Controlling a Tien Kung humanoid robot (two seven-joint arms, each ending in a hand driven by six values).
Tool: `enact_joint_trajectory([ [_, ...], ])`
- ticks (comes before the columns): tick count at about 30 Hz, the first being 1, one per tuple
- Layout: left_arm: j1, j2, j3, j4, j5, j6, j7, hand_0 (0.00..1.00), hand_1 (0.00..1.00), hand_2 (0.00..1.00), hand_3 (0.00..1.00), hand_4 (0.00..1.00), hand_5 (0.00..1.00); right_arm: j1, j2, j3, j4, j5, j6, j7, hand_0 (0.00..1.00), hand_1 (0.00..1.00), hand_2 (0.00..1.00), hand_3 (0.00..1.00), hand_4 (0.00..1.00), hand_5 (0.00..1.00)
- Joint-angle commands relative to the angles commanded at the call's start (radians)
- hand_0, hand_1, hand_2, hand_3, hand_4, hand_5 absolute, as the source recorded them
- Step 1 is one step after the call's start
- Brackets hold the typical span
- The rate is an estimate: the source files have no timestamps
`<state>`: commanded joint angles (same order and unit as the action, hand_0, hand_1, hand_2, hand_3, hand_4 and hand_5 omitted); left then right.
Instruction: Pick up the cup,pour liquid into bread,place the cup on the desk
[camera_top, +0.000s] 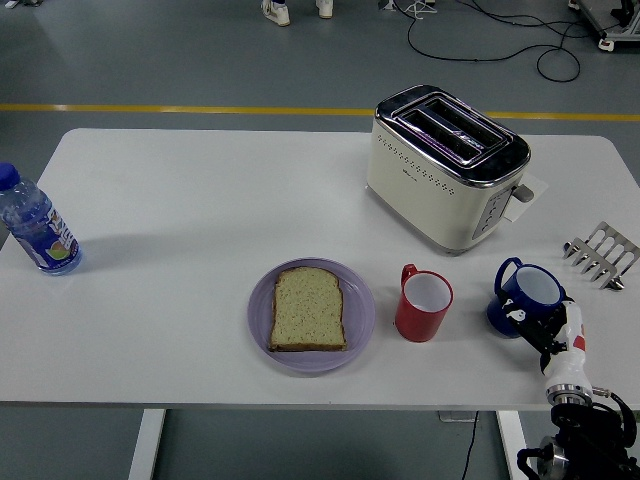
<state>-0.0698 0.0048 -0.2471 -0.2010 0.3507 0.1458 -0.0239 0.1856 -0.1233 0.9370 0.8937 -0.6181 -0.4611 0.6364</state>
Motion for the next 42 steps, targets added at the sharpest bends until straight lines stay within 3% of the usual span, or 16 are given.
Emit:
enact_joint_trajectory([
  [1,0.000,0.000,0.000,0.000,0.000,0.000,0.000,0.647,0.603,0.595,0.531,0.290,0.765,0.000,0.000,0.002,0.001,0.002,0.000,0.001,0.638,0.588,0.628,0.643,0.791,0.002],
  [2,0.000,0.000,0.000,0.000,0.000,0.000,0.000,0.647,0.604,0.595,0.531,0.288,0.764,-0.001,0.000,0.004,0.002,0.003,-0.001,0.002,0.547,0.528,0.588,0.584,0.758,0.002],
  [7,0.000,0.000,-0.001,0.000,0.000,0.000,0.000,0.647,0.604,0.595,0.531,0.288,0.764,-0.006,-0.002,0.026,0.015,0.001,-0.009,0.006,0.547,0.528,0.588,0.584,0.758,0.002],
  [8,0.000,0.000,-0.002,0.000,0.000,0.000,0.000,0.647,0.604,0.595,0.530,0.288,0.763,-0.008,-0.003,0.032,0.020,-0.003,-0.013,0.007,0.462,0.474,0.572,0.548,0.711,0.002],
  [10,0.000,0.000,-0.004,0.000,0.002,0.000,0.000,0.647,0.604,0.595,0.530,0.288,0.763,-0.014,-0.006,0.054,0.038,-0.015,-0.017,0.001,0.462,0.474,0.572,0.548,0.711,0.002],
  [13,-0.001,0.001,-0.005,0.000,0.003,0.000,0.000,0.647,0.604,0.595,0.530,0.288,0.763,-0.026,-0.013,0.086,0.074,-0.052,-0.023,-0.017,0.462,0.474,0.572,0.548,0.711,0.002],
  [19,-0.001,0.002,-0.007,0.000,0.004,0.000,0.000,0.646,0.603,0.594,0.528,0.283,0.755,-0.055,-0.046,0.171,0.205,-0.175,-0.045,-0.098,0.455,0.466,0.571,0.528,0.694,0.002],
  [20,-0.001,0.002,-0.007,0.000,0.005,0.000,0.000,0.646,0.603,0.593,0.527,0.283,0.754,-0.057,-0.049,0.179,0.223,-0.189,-0.046,-0.108,0.428,0.427,0.562,0.523,0.747,0.002],
  [22,0.000,0.003,-0.007,0.000,0.005,0.000,0.000,0.646,0.603,0.593,0.527,0.283,0.754,-0.068,-0.062,0.203,0.279,-0.231,-0.050,-0.154,0.428,0.427,0.562,0.523,0.747,0.002],
  [27,-0.001,0.003,-0.007,0.000,0.005,0.000,0.000,0.646,0.603,0.592,0.526,0.284,0.753,-0.091,-0.111,0.257,0.452,-0.395,-0.042,-0.350,0.407,0.409,0.552,0.528,0.746,0.002],
  [33,-0.003,0.005,-0.010,0.000,0.003,-0.001,0.000,0.646,0.601,0.592,0.526,0.285,0.753,-0.073,-0.145,0.288,0.631,-0.531,-0.001,-0.591,0.401,0.406,0.545,0.528,0.742,0.002],
  [39,-0.001,0.006,-0.012,0.000,0.002,-0.001,0.000,0.644,0.600,0.591,0.526,0.288,0.755,-0.023,-0.161,0.262,0.728,-0.657,0.015,-0.757,0.399,0.405,0.540,0.529,0.752,0.002],
  [42,0.002,0.005,-0.010,0.000,0.002,0.000,0.000,0.644,0.600,0.591,0.526,0.288,0.755,0.017,-0.176,0.215,0.769,-0.745,0.048,-0.846,0.399,0.405,0.540,0.529,0.752,0.002],
])
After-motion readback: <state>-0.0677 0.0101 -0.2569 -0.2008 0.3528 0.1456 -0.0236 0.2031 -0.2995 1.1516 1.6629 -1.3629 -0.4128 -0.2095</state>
